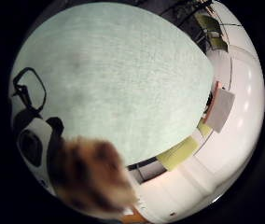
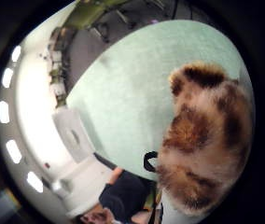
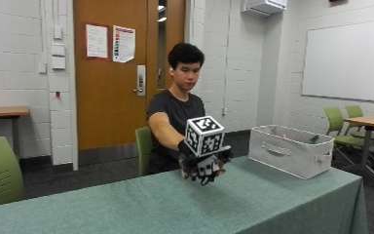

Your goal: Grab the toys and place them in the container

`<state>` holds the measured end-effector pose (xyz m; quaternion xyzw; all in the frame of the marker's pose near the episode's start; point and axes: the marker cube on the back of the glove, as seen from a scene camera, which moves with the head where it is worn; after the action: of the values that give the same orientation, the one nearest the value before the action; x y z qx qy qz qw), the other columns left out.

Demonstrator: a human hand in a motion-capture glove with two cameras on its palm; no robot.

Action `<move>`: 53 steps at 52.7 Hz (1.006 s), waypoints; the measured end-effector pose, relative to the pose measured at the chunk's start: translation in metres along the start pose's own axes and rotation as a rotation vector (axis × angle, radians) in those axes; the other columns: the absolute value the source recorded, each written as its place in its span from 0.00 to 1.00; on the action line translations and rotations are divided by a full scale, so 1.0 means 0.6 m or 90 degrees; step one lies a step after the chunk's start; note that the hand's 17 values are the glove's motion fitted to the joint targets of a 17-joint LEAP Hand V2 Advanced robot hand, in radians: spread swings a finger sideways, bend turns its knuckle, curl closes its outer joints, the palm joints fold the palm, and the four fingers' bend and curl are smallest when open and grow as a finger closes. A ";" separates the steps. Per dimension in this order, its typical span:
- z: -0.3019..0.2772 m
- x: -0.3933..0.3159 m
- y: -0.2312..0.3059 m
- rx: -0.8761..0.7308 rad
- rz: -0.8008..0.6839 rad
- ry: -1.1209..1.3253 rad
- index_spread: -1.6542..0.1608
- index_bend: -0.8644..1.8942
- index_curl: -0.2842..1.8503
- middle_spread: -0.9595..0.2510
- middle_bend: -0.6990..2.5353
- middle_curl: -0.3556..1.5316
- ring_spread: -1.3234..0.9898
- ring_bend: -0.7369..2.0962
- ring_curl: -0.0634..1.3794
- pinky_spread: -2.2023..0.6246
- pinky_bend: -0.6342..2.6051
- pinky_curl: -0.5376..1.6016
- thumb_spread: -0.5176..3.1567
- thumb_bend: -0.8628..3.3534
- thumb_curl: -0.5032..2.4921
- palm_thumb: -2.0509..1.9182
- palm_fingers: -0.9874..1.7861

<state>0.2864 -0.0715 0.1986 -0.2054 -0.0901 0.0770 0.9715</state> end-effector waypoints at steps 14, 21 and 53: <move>-0.168 -0.169 0.097 0.109 -0.079 0.023 0.72 0.43 0.50 0.51 0.51 0.54 0.42 0.71 0.39 0.61 0.41 0.43 0.33 0.23 0.42 0.66 0.80; -0.242 -0.285 0.147 0.173 -0.135 0.049 0.72 0.44 0.51 0.52 0.52 0.54 0.42 0.71 0.39 0.61 0.42 0.43 0.33 0.23 0.44 0.67 0.80; -0.232 -0.937 0.328 0.263 -0.426 0.042 0.72 0.42 0.57 0.53 0.52 0.53 0.42 0.71 0.38 0.61 0.42 0.42 0.33 0.21 0.49 0.67 0.79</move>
<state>-0.2531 -0.0519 -0.0885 0.0328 -0.1031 -0.2341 0.9662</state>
